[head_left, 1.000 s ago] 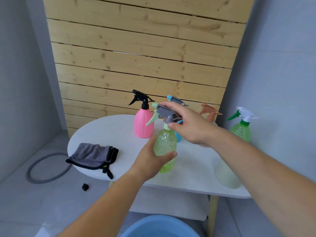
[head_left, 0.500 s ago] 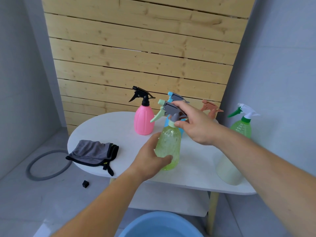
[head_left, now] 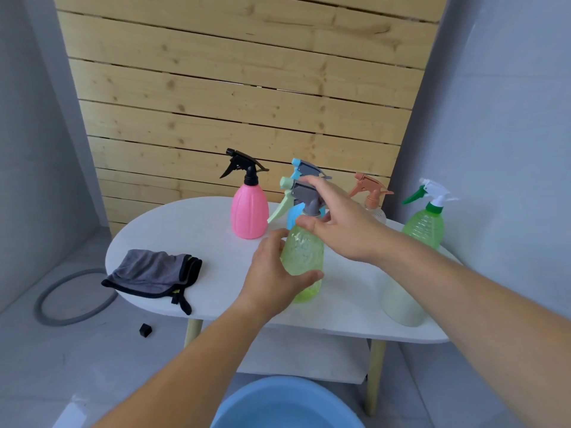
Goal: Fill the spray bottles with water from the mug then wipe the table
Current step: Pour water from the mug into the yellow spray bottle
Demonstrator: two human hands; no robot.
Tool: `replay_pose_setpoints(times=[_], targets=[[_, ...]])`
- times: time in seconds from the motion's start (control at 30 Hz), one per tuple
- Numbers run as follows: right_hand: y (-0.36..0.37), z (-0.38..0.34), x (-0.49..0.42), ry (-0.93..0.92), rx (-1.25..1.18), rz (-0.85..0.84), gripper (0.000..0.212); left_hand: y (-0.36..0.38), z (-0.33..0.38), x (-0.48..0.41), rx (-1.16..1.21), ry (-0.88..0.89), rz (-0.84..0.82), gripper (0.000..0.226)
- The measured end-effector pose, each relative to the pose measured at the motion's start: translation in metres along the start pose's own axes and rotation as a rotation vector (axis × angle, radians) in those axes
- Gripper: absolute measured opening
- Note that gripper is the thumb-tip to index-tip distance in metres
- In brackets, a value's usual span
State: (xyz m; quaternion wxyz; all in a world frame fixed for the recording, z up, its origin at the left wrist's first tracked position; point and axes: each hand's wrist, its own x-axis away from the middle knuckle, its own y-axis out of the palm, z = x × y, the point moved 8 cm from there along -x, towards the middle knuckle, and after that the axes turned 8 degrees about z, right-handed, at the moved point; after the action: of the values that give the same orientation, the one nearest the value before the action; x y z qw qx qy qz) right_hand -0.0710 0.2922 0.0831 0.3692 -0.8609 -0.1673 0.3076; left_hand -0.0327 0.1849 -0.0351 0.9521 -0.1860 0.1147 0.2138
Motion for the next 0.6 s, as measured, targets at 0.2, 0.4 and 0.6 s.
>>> replay_pose_setpoints(times=[0.2, 0.4, 0.6], targets=[[-0.008, 0.006, -0.003, 0.027, -0.021, 0.078, 0.064, 0.005, 0.0, 0.0, 0.0, 0.0, -0.023, 0.077], [0.0, 0.008, 0.0, 0.021, -0.083, 0.132, 0.063, 0.005, -0.001, 0.001, 0.002, -0.024, -0.022, 0.083], [-0.003, 0.01, -0.002, 0.021, 0.005, 0.166, 0.074, 0.005, -0.001, 0.001, 0.0, -0.023, -0.017, 0.083]])
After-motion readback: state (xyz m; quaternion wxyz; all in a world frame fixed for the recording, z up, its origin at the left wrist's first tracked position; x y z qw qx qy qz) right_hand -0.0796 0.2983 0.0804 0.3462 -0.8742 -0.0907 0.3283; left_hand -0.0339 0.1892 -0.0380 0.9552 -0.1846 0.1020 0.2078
